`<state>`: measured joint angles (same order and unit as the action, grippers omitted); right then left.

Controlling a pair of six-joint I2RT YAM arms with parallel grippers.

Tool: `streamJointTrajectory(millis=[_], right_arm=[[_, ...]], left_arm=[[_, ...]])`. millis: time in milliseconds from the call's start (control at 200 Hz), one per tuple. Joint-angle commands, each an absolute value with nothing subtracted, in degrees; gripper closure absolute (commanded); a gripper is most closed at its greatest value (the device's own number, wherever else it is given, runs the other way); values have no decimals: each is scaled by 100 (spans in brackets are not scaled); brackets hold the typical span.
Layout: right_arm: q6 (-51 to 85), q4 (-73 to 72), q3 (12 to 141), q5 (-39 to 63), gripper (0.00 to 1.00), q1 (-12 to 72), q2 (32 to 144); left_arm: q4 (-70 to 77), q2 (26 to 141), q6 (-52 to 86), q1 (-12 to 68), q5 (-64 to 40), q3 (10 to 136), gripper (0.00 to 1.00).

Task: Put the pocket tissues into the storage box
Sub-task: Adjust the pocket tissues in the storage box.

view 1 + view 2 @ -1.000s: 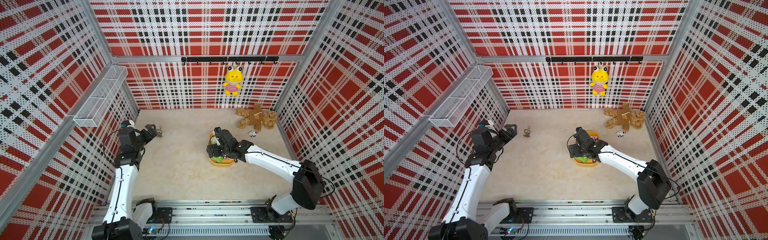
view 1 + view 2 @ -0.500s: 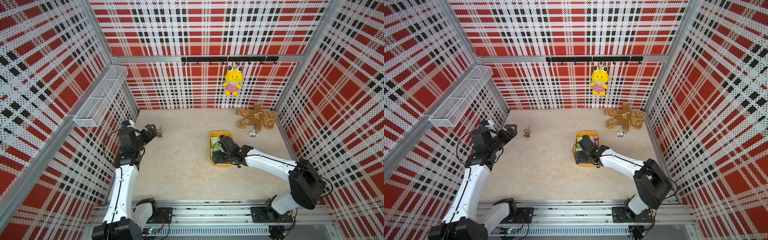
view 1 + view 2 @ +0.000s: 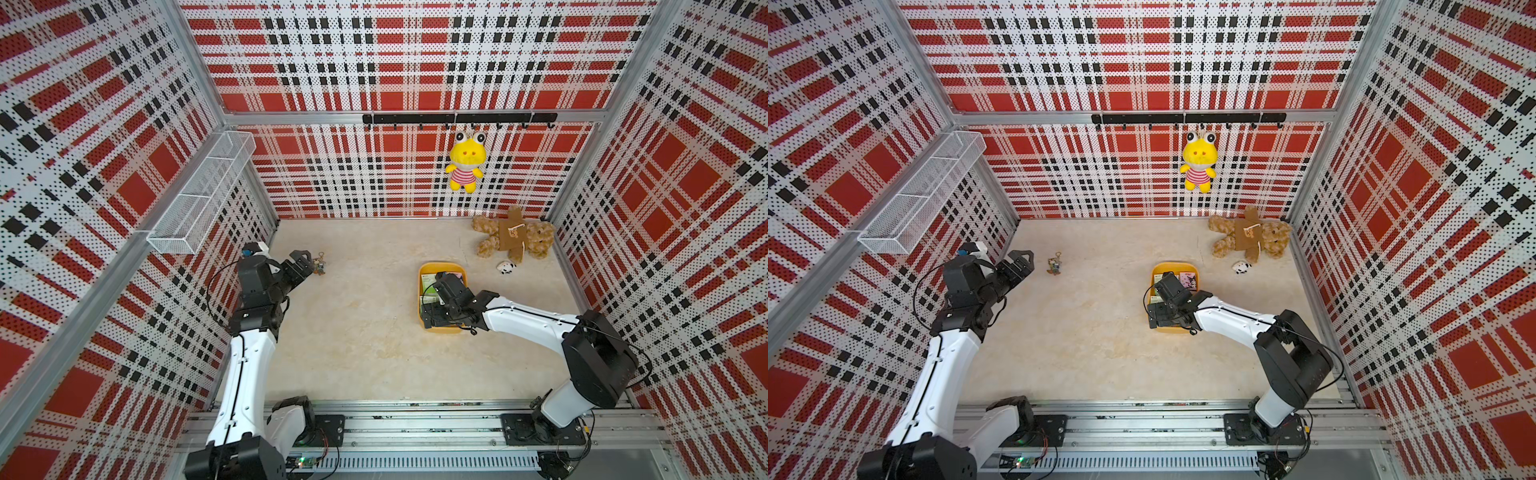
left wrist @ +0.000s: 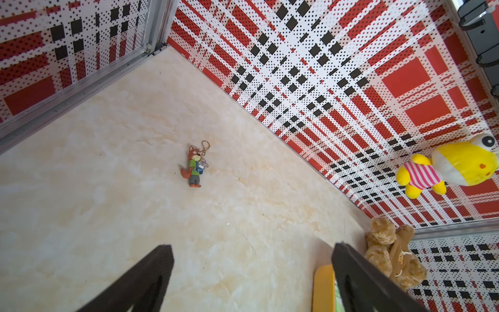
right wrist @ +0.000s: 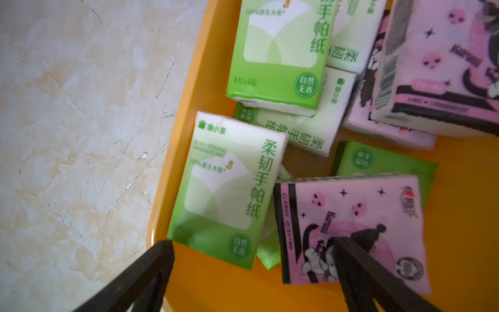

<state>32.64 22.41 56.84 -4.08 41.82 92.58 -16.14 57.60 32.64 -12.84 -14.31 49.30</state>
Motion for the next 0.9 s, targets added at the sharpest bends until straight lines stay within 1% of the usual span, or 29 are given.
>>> streamJointTrajectory(millis=[0, 110, 336, 536, 636, 756, 857, 897], right_arm=[[3272, 2203, 5599, -274, 0, 4148, 9308], [3124, 2269, 5734, -399, 0, 4149, 8955], [2574, 2684, 6478, -841, 0, 4149, 8225], [2193, 2911, 6973, -1159, 0, 3991, 7962], [2077, 2781, 6891, -1310, 0, 3601, 7781], [2077, 2770, 6630, -1310, 0, 2870, 7559], [2077, 2770, 6346, -1310, 0, 2348, 7409], [2077, 2770, 6162, -1310, 0, 2021, 7375]], left_arm=[[-1661, 5747, 3113, -1342, -1406, 4844, 1], [-1661, 5774, 3094, -1352, -1397, 4825, 1], [-1558, 5855, 2994, -1353, -1186, 4996, 1], [-1263, 5998, 2814, -1338, -831, 5159, 1], [-933, 6051, 2548, -1305, -509, 5111, 1], [-446, 6104, 2143, -1292, -154, 4930, 1], [191, 6126, 1700, -1278, 138, 4564, 1], [576, 6118, 1584, -1270, 230, 4304, 1]])
